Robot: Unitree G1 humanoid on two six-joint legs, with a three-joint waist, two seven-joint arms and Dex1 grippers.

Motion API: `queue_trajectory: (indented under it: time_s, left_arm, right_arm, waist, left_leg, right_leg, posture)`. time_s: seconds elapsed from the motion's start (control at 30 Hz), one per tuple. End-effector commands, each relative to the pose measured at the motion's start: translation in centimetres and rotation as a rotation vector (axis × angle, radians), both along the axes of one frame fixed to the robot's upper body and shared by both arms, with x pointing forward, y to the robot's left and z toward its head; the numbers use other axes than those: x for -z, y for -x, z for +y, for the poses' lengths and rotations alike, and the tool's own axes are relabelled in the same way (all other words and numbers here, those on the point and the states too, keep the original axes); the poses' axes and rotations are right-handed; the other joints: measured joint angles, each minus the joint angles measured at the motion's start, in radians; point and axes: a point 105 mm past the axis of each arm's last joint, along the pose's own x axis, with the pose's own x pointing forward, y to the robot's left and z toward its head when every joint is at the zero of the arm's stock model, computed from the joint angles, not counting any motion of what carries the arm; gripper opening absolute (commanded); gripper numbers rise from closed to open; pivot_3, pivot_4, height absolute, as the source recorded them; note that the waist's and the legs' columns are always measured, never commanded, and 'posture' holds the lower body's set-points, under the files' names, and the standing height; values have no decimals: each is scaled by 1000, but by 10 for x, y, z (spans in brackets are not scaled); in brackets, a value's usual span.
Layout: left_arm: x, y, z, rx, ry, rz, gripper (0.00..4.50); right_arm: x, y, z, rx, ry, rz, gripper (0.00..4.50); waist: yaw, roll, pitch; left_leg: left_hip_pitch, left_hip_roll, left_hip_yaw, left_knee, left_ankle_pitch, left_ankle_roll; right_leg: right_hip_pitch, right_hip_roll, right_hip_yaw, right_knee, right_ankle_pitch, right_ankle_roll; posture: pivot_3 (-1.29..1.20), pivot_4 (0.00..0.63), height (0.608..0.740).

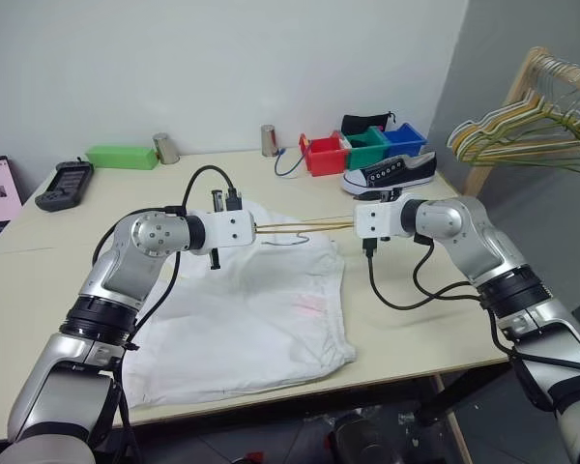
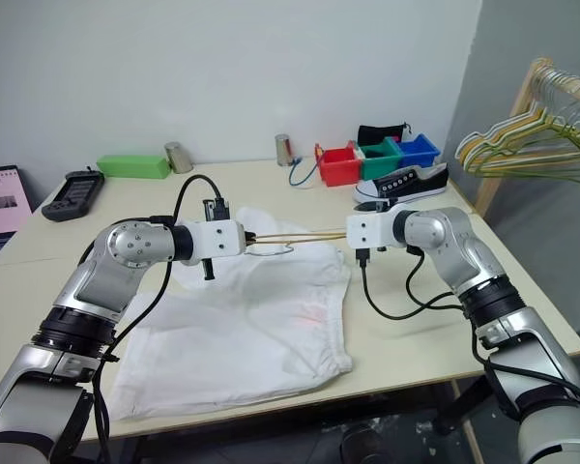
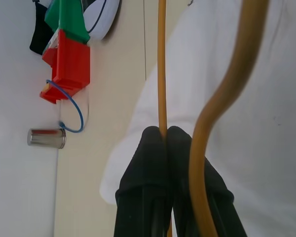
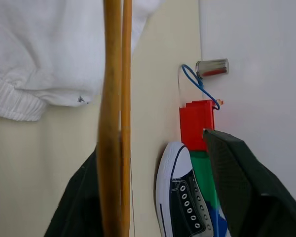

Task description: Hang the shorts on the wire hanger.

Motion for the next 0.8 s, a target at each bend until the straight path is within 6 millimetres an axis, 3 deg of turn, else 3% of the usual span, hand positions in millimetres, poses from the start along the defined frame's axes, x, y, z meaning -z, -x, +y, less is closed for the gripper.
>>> queue_trajectory:
  time_s: [0.03, 0.23, 0.4, 0.6, 0.8]
  left_arm:
    - [-17, -3, -4, 12, -7, -61, 0]
    - [-17, -5, -3, 9, -11, -64, 0]
    - [-19, -3, -7, 31, 10, -69, 0]
    - [-35, 3, -13, 77, 120, -76, 1272]
    - [-52, 21, -8, 128, 233, -57, 2502]
  right_arm:
    - [-22, -1, 4, -25, 2, -74, 1511]
    - [-21, 0, 3, -22, 7, -73, 20]
    - [-16, 1, 1, -18, 8, -54, 7]
    - [-9, 4, 1, -2, -57, 30, 0]
    - [4, 8, -23, 85, -133, 179, 0]
  waist:
    - [0, 0, 0]
    - [-2, 0, 0]
    - [-2, 0, 0]
    - [-2, 0, 0]
    - [-2, 0, 0]
  left_leg:
    - [0, 0, 0, 0, 0, 0]
    - [0, 0, 0, 0, 0, 0]
    - [0, 0, 0, 0, 0, 0]
    - [0, 0, 0, 0, 0, 0]
    - [0, 0, 0, 0, 0, 0]
  right_leg:
    - [0, 0, 0, 0, 0, 0]
    - [0, 0, 0, 0, 0, 0]
    - [0, 0, 0, 0, 0, 0]
    - [0, 0, 0, 0, 0, 0]
    - [0, 0, 0, 0, 0, 0]
  posture:
    - [-231, 9, 740]
    - [-234, 9, 740]
    - [-237, 9, 740]
    - [-235, 10, 740]
    - [-230, 10, 740]
